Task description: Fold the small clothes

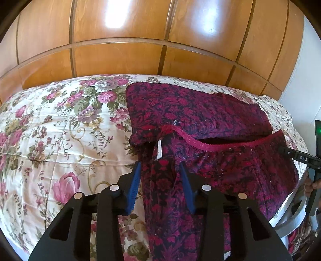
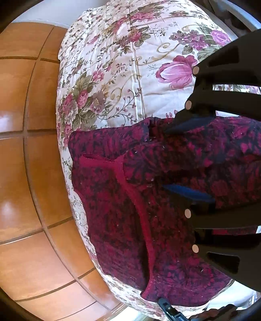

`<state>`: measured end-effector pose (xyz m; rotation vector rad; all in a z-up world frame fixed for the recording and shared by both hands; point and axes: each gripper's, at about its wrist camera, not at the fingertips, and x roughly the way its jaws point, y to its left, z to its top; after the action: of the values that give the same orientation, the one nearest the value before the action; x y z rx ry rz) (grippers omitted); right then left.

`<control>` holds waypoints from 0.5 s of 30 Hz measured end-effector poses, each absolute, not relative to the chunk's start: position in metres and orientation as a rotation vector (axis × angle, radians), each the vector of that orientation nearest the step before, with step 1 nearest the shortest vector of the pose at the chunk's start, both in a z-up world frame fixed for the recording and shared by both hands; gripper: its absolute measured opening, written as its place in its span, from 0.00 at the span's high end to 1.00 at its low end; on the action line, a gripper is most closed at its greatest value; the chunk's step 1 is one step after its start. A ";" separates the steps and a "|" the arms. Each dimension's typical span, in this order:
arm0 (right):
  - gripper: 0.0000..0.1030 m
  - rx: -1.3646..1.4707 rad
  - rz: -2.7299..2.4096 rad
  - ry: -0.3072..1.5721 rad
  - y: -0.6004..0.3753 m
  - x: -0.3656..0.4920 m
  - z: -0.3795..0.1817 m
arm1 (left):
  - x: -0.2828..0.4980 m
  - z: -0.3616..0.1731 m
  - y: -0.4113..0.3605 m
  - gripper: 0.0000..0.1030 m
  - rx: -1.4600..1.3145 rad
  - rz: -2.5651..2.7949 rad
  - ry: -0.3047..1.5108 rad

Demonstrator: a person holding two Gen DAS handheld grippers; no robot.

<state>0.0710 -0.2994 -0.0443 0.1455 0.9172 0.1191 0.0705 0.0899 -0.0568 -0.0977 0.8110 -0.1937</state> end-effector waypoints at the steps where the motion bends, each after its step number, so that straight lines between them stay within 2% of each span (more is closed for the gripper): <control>1: 0.60 0.145 0.121 0.920 -0.300 0.070 -0.045 | 0.070 -0.057 0.089 0.73 -0.093 -0.195 0.812; 3: 0.68 0.142 0.126 0.926 -0.301 0.069 -0.046 | 0.067 -0.057 0.087 0.75 -0.087 -0.198 0.810; 7: 0.77 0.145 0.142 0.934 -0.303 0.066 -0.049 | 0.061 -0.055 0.083 0.87 -0.065 -0.196 0.795; 9: 0.82 0.145 0.150 0.931 -0.302 0.063 -0.047 | 0.058 -0.053 0.083 0.87 -0.066 -0.193 0.781; 15: 0.85 0.134 0.181 0.897 -0.300 0.048 -0.028 | 0.039 -0.042 0.089 0.89 -0.094 -0.184 0.729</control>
<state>0.0483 -0.2996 -0.0282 0.1338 0.8970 0.1815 0.0386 0.0887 -0.0420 -0.0937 0.7289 -0.1841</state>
